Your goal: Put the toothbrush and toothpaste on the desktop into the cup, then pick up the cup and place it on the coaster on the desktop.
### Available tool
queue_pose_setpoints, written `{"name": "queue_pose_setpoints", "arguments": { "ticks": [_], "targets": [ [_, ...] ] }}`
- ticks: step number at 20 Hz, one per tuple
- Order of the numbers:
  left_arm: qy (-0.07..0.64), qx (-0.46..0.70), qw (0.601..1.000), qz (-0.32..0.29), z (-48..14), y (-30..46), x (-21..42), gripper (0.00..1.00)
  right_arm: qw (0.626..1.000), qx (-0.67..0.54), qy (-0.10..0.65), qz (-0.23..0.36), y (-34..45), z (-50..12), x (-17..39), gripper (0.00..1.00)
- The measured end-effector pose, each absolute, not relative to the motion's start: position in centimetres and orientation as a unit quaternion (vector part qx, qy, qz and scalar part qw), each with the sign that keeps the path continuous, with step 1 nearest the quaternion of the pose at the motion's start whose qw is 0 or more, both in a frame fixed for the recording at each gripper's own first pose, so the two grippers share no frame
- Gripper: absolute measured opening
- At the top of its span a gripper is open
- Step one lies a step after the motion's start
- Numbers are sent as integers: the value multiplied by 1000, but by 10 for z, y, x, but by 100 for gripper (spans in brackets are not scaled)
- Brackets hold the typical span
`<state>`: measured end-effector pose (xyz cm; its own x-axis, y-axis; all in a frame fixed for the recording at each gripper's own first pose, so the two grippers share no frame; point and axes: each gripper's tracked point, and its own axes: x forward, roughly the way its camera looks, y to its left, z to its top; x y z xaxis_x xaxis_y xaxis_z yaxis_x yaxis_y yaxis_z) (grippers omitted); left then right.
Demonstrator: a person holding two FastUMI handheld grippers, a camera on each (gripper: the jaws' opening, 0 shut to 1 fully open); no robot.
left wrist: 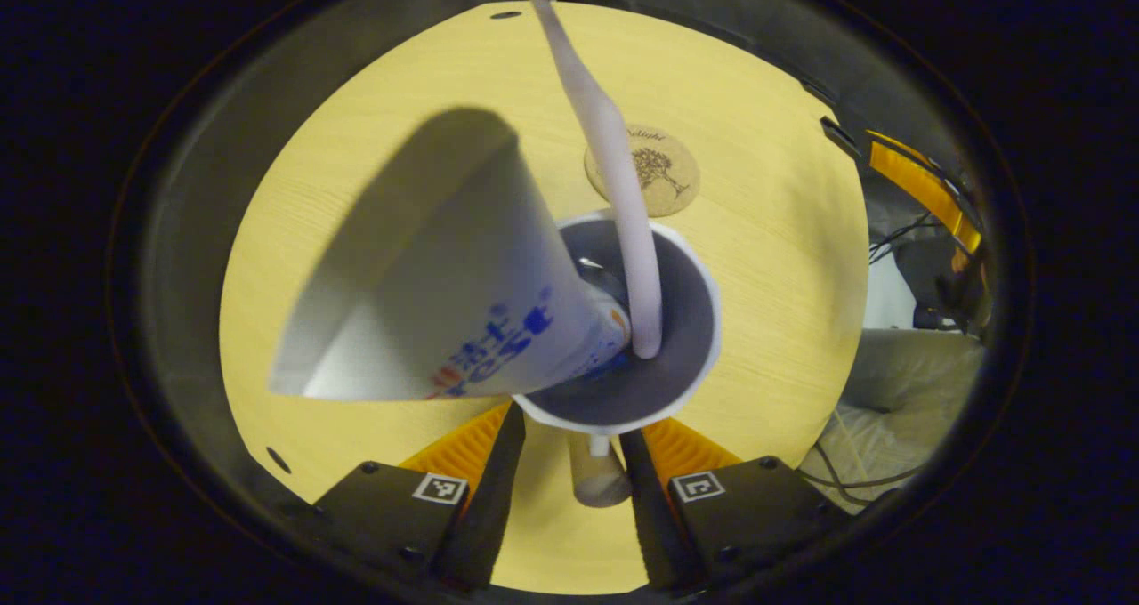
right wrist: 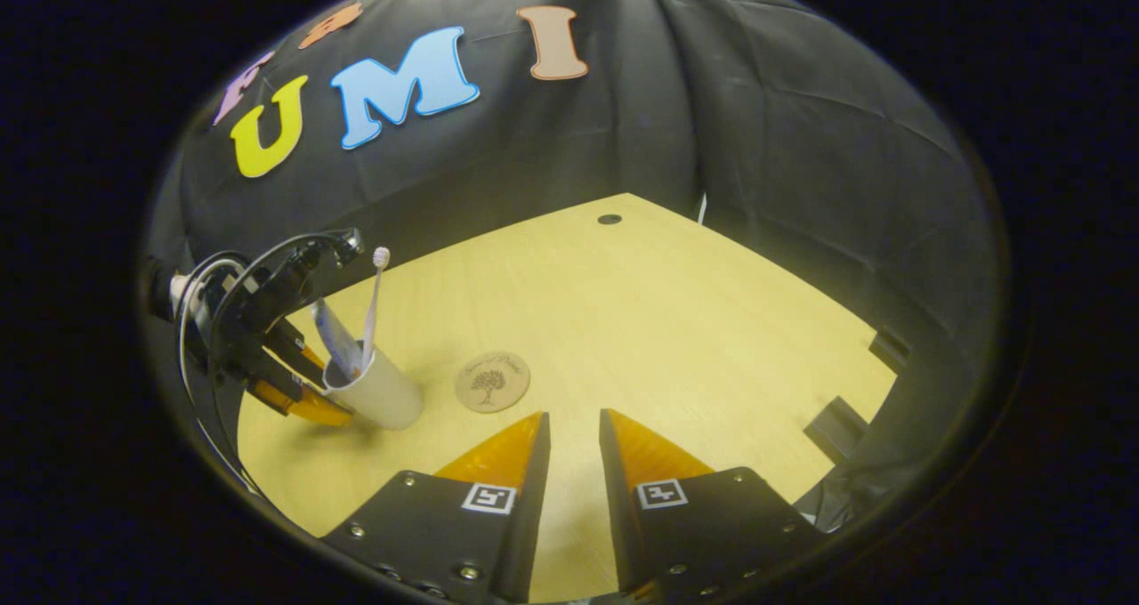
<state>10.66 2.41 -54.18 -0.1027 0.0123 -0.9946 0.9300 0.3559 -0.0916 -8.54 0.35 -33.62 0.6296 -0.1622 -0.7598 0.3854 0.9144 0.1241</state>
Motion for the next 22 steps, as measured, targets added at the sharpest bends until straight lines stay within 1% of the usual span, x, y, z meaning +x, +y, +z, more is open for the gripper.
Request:
{"name": "queue_pose_setpoints", "arguments": {
  "ticks": [1, 2, 4, 5, 6, 8, 9, 10, 11, 13, 14, 17, 21, 22],
  "targets": [
    [616, 388, 549, -411, -545, 26, 107, 62, 891, 140, 404, -154, 3, -338, -84, 35],
    [611, 390, 554, -409, -546, 26, 110, 48, 890, 141, 406, -153, 4, -340, -83, 35],
    [614, 391, 552, -407, -544, 29, 114, 36, 888, 142, 410, -150, 5, -344, -82, 35],
    [613, 394, 553, -405, -543, 32, 117, 38, 887, 142, 413, -148, 7, -346, -82, 35],
    [613, 392, 555, -403, -541, 34, 119, 34, 887, 143, 415, -145, 8, -348, -81, 35],
    [614, 387, 561, -398, -536, 37, 123, 34, 886, 143, 417, -141, 8, -349, -80, 35],
    [605, 382, 571, -403, -529, 35, 128, 34, 886, 143, 418, -140, 8, -349, -80, 35],
    [598, 381, 575, -409, -527, 34, 132, 30, 886, 145, 418, -140, 7, -349, -79, 35],
    [594, 379, 577, -413, -521, 32, 137, 29, 886, 147, 417, -140, 6, -349, -77, 35],
    [591, 382, 575, -417, -513, 32, 140, 30, 885, 149, 418, -141, 4, -350, -76, 35],
    [586, 385, 576, -420, -522, 19, 129, 30, 885, 149, 418, -141, 3, -350, -77, 35],
    [575, 386, 579, -430, -503, 8, 135, 29, 884, 149, 418, -145, -3, -349, -79, 35],
    [558, 401, 576, -443, -504, -14, 135, 30, 883, 152, 416, -156, -13, -347, -85, 35],
    [554, 402, 577, -446, -506, -20, 136, 29, 882, 153, 415, -160, -16, -346, -88, 39]
  ]
}}
